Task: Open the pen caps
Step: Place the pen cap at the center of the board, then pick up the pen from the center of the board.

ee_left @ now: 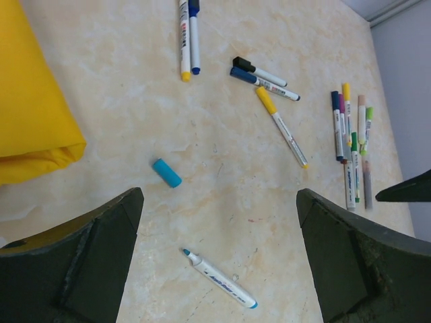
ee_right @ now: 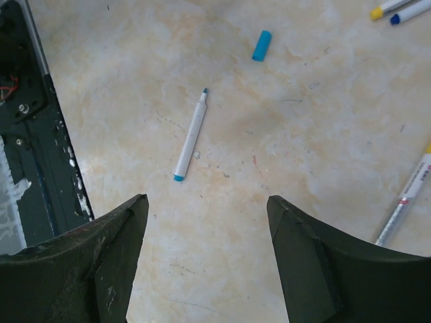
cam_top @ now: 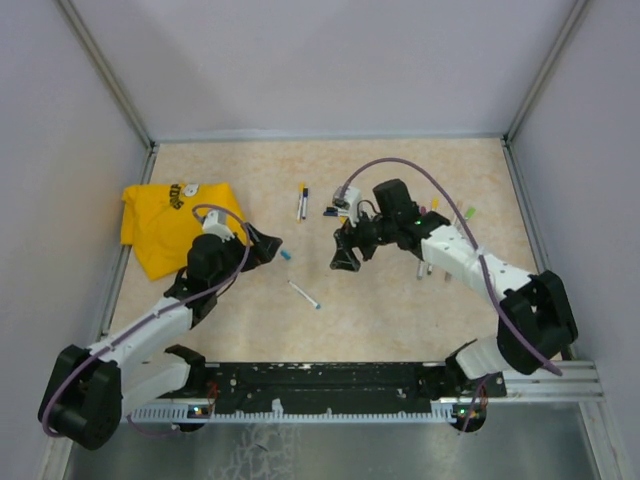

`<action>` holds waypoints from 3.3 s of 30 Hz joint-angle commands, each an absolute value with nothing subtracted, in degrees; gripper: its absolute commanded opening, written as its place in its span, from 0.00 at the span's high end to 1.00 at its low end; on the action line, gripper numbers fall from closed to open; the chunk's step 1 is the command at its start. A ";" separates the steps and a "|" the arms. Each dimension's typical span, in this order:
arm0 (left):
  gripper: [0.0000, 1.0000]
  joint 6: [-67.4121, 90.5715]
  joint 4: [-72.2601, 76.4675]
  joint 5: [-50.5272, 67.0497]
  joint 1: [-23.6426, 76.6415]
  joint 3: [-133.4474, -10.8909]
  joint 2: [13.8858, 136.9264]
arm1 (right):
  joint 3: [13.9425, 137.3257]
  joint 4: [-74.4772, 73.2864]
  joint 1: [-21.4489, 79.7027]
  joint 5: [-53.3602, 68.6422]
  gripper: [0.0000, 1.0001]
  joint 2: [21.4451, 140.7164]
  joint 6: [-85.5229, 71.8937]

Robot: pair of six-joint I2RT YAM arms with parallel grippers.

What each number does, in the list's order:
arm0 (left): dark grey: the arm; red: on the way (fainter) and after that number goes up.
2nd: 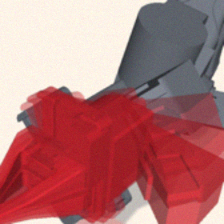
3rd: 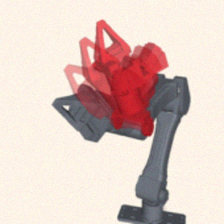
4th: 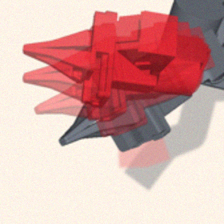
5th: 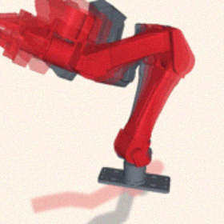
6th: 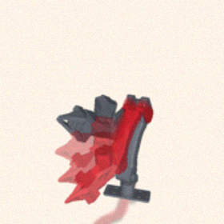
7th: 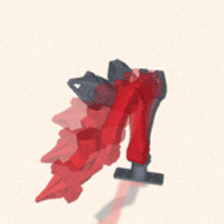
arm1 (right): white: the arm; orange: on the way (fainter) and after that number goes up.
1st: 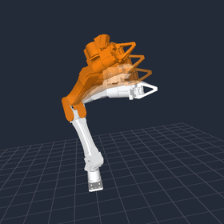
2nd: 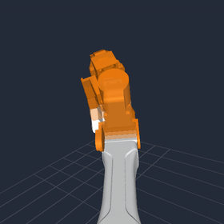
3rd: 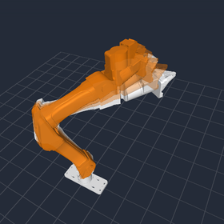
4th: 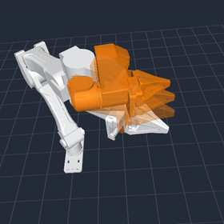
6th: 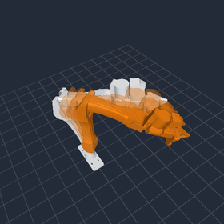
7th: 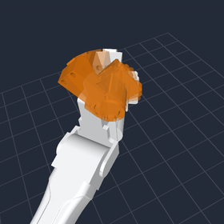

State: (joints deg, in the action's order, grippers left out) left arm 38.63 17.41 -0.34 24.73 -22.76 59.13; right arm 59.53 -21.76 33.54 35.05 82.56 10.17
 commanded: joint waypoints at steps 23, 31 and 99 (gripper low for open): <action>0.01 38.32 44.77 26.53 24.80 -22.68 71.95 | 54.95 -16.91 18.65 51.85 0.26 67.30 15.57; 0.03 33.74 33.90 18.68 28.25 -28.76 76.10 | 52.97 -17.39 18.11 47.71 0.24 66.17 17.64; 0.69 7.85 -18.29 -1.63 24.71 -95.51 126.93 | 52.70 -17.27 13.65 44.21 0.23 66.41 16.08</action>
